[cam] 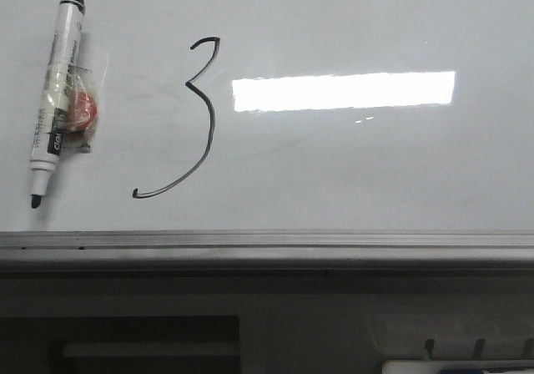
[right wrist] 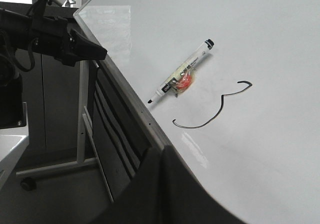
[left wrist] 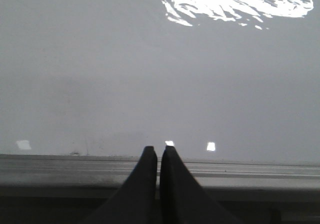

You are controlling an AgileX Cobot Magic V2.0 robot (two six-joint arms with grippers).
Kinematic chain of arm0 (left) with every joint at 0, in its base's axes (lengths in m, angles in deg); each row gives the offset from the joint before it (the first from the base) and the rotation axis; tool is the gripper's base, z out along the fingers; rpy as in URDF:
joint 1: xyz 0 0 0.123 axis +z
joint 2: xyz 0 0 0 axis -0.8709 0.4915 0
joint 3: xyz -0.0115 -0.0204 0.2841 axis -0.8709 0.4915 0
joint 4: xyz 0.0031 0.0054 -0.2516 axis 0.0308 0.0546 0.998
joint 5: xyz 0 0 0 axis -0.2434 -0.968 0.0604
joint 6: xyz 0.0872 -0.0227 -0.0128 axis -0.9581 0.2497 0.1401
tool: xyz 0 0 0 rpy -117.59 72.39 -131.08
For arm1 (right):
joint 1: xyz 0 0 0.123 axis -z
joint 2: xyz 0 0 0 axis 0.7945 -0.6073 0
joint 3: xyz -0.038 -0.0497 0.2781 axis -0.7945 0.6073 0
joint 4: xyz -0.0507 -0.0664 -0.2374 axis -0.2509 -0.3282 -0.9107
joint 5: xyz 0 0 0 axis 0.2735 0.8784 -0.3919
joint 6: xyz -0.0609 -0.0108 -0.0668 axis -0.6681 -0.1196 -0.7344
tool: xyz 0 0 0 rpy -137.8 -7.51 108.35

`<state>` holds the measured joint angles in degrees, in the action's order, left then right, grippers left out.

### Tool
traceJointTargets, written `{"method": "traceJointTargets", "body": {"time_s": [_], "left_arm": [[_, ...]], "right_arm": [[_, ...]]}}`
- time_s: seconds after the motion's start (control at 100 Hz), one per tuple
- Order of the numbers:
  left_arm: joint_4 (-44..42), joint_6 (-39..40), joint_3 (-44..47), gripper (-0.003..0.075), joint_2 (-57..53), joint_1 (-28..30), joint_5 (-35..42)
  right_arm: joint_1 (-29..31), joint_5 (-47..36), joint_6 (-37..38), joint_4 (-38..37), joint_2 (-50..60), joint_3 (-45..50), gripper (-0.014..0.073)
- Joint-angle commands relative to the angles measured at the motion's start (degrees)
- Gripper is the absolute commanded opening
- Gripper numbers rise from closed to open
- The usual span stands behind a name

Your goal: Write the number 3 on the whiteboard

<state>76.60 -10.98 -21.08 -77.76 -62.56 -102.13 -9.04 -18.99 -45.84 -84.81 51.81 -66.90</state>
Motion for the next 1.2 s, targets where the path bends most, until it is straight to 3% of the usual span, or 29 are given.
{"method": "traceJointTargets", "body": {"time_s": [0.0,0.9,1.07,1.19], "left_arm": [[0.2,0.1,0.7,-0.0020,-1.4,0.2,2.6],[0.2,0.1,0.7,-0.0020,-1.4,0.2,2.6],[0.2,0.1,0.7,-0.0020,-1.4,0.2,2.6],[0.2,0.1,0.7,-0.0020,-1.4,0.2,2.6]], "right_arm": [[0.3,-4.5,0.0,-0.1,-0.2,-1.5,-0.0061],[0.4,-4.7,0.0,-0.1,-0.2,-1.5,-0.0061],[6.7,-5.1,0.1,0.0,-0.2,-1.5,-0.0061],[16.4,-6.2,0.1,1.7,-0.2,-1.5,-0.0061]]}}
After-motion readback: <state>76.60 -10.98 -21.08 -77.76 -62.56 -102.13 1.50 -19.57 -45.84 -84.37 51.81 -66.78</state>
